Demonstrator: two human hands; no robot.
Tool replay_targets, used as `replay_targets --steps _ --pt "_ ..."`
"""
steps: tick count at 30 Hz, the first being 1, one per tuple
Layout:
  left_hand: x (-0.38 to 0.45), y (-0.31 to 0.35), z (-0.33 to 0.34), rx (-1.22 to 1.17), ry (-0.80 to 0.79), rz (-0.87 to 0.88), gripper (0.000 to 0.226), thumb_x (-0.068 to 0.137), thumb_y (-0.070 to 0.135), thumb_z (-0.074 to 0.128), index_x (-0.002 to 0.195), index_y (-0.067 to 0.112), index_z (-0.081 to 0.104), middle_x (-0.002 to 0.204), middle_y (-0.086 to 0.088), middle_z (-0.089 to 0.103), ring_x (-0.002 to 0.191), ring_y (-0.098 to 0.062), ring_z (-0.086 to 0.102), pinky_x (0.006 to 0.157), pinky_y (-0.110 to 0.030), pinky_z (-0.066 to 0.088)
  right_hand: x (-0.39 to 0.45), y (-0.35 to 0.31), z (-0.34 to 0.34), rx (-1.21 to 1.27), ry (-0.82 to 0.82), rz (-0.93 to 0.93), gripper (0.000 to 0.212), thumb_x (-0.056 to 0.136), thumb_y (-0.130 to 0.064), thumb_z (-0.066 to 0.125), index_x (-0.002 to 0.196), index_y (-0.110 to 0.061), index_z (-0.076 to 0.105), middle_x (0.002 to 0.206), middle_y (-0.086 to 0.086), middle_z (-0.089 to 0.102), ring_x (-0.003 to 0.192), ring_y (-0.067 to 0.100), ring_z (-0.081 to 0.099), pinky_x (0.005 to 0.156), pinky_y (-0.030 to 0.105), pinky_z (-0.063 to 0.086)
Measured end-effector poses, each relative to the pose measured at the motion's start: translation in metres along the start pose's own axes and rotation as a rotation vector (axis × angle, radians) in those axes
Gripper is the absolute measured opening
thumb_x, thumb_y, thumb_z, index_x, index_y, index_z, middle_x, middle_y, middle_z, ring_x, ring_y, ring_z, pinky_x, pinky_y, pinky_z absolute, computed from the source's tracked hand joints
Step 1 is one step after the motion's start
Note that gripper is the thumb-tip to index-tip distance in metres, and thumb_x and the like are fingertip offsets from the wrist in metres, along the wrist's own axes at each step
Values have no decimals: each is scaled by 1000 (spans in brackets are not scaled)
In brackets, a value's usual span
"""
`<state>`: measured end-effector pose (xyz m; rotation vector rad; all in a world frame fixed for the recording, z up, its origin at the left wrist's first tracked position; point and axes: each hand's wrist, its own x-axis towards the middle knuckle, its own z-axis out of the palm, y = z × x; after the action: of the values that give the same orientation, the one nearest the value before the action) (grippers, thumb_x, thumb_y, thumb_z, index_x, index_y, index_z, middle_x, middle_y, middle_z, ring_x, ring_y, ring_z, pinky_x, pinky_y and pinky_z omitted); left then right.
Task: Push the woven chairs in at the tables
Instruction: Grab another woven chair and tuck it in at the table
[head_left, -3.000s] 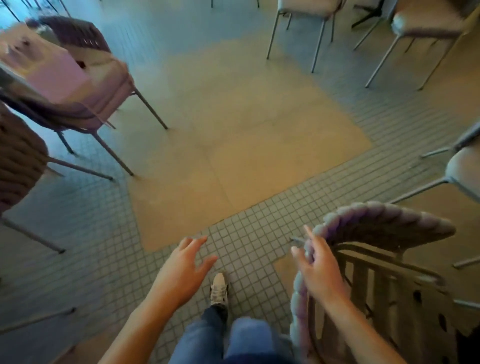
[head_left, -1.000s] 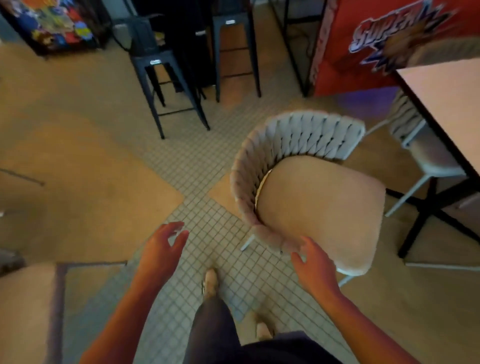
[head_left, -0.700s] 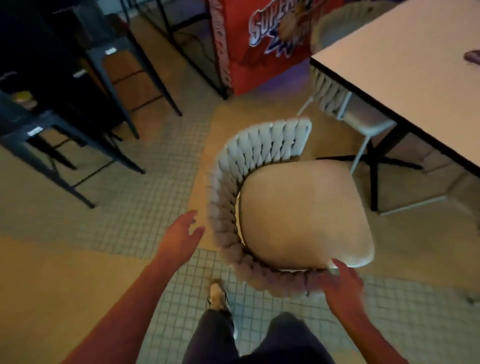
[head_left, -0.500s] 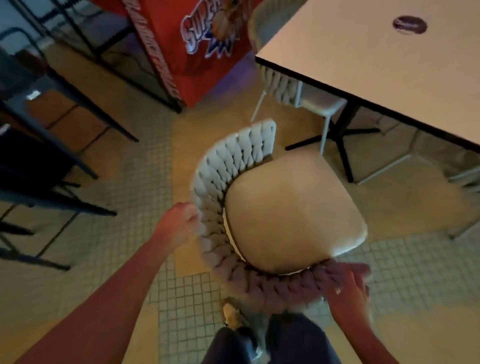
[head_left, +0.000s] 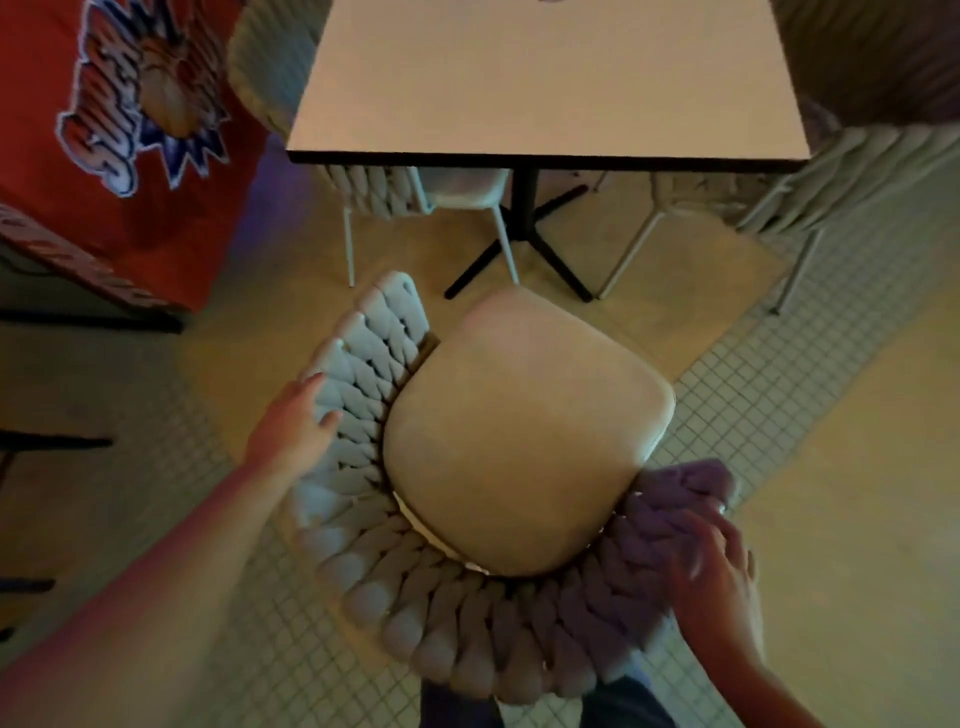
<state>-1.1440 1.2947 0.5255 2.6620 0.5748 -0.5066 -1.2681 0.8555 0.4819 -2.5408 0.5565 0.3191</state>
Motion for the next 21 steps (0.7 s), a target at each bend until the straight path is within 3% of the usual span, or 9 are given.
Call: replay_targets --steps 3,6,10,13,18,21 --pt "53 -2 -5 131 3 80 65 88 28 57 146 32 29 129 -14 49 112 -39 53 91 -50 48 -9 -1 22 73 112 159 72 73 -13 73 138 -21 42 143 18 38 124 42 39 99 52 39" --pt "97 2 -4 207 -17 110 65 87 33 58 146 22 33 139 -17 44 123 -40 48 98 -49 44 -20 -8 42 187 185 319 84 70 -11 73 142 -28 32 145 16 34 126 41 39 97 52 42" --pt "137 10 2 196 -84 123 71 87 34 59 149 23 27 140 -20 46 123 -41 49 99 -47 44 -32 -16 68 273 256 340 86 69 1 66 143 -27 31 144 13 35 125 34 41 95 44 44" --pt "156 12 9 177 -95 105 73 87 29 61 149 21 24 139 -22 49 122 -42 51 100 -47 43 -29 -16 73 274 290 371 91 69 2 62 145 -32 26 144 11 36 120 32 45 85 41 44" --pt "165 8 15 263 -70 68 46 91 33 56 130 14 40 121 -28 60 108 -47 58 90 -48 46 -30 -12 74 248 287 352 94 67 3 62 146 -32 25 142 10 38 116 30 46 84 41 44" --pt "165 5 14 258 -57 76 44 91 33 55 129 15 41 121 -26 61 107 -46 59 90 -49 47 -26 -10 72 227 280 365 93 66 3 62 146 -31 28 140 10 41 114 32 49 85 42 45"
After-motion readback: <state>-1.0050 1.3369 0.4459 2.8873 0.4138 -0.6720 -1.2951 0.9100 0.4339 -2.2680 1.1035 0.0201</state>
